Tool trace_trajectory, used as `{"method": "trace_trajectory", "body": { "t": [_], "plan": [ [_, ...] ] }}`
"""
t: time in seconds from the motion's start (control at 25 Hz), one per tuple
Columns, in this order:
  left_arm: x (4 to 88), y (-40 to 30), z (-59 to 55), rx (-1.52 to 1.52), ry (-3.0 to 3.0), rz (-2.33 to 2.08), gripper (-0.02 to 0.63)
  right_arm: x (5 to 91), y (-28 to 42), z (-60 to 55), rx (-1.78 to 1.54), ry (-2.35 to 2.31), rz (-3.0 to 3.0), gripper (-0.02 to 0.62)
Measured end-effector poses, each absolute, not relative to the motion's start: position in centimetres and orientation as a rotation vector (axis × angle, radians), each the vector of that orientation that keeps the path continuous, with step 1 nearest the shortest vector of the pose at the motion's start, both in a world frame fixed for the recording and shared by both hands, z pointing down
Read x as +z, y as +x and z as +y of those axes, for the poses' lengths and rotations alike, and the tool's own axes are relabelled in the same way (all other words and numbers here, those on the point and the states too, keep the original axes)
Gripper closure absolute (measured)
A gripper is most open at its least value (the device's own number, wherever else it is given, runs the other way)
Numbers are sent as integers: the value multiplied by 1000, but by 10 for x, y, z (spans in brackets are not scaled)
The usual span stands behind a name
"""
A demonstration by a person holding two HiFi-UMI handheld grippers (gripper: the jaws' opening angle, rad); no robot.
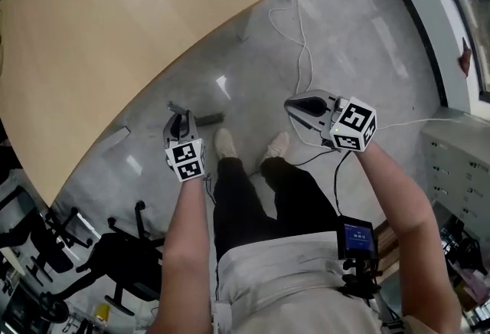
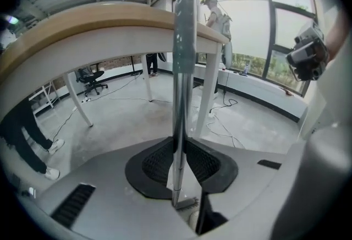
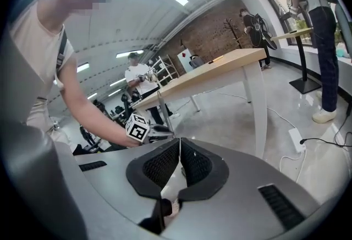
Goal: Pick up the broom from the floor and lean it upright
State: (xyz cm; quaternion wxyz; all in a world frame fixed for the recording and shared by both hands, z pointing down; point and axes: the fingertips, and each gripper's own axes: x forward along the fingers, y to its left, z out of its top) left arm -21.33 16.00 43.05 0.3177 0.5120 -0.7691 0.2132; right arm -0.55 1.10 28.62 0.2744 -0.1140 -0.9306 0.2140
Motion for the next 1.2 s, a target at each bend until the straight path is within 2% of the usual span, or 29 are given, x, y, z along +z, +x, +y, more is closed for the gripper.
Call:
{"method": "trace_trajectory", "body": {
  "t": [0.44,0.96,1.04,1.2],
  "plan": [
    [424,-209,133,296,1036,-2120,531,299,5,14,633,-410,-2450,577],
    [419,-261,139,252,902,-2190,529,292,7,12,629,-387,-2446,577],
    [420,-260,134,271,902,-2179,522,291,9,9,639,-371,-2449,577],
    [433,-263,121,306,899,-2151,457,299,6,5,659,-358,-2444,577]
  ]
}}
